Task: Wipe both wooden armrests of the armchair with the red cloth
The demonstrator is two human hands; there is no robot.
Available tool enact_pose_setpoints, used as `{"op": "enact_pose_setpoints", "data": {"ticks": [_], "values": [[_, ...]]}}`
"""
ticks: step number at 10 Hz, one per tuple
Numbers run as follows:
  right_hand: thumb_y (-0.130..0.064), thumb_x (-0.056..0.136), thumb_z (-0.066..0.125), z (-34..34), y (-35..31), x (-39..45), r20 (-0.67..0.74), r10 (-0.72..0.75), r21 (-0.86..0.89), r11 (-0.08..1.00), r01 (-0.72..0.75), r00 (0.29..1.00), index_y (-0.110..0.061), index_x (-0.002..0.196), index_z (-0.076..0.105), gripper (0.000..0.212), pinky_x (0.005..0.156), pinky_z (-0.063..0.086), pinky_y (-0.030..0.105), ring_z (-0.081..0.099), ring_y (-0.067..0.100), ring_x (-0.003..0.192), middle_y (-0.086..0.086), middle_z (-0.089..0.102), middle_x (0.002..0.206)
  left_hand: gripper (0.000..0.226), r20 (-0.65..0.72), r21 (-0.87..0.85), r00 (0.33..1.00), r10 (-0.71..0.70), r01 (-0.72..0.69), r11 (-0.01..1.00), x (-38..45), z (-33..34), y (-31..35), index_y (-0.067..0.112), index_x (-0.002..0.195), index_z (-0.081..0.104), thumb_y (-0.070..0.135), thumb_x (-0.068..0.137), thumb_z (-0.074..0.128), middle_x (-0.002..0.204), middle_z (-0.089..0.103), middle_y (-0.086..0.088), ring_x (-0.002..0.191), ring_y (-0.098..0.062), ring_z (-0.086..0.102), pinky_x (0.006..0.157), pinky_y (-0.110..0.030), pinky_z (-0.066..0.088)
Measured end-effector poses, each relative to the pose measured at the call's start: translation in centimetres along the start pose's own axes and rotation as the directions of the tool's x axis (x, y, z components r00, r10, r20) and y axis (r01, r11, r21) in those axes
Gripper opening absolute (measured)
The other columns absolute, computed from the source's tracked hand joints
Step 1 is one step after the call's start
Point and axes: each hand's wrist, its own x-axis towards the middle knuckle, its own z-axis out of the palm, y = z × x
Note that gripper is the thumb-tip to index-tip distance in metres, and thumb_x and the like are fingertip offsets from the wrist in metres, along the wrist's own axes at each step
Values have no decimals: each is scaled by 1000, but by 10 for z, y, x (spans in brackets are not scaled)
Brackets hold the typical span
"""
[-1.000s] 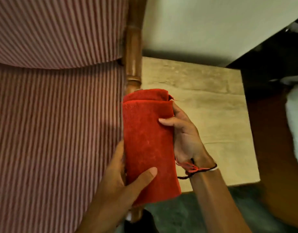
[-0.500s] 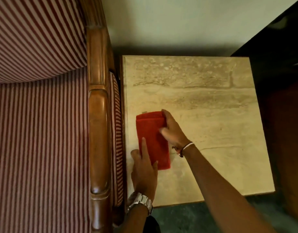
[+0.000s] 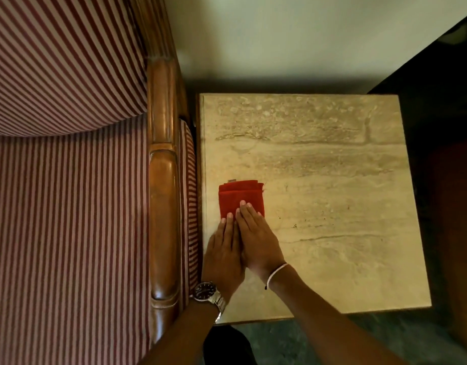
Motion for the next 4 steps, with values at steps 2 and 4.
{"op": "enact_pose_setpoints", "data": {"ticks": [2,4], "values": [[-19,98,56,-100,-29,23,432,33,-39,999,-18,901,-8,152,42,58,127,25,43,26,34,156,19,38,161,95,175,138,984,37,-62,988,-3,-79,3,11,161,1,49,93,55,170,-8,-16,158,-31,-6,129,-48,-2],[-20,93,65,-228,-72,16,193,-49,-163,983,81,980,-10,158,30,75,123,31,44,22,34,157,22,18,169,95,-206,281,977,44,16,960,-49,-180,7,5,159,-4,55,94,44,170,-4,-17,158,-31,-7,126,-52,-7]]}}
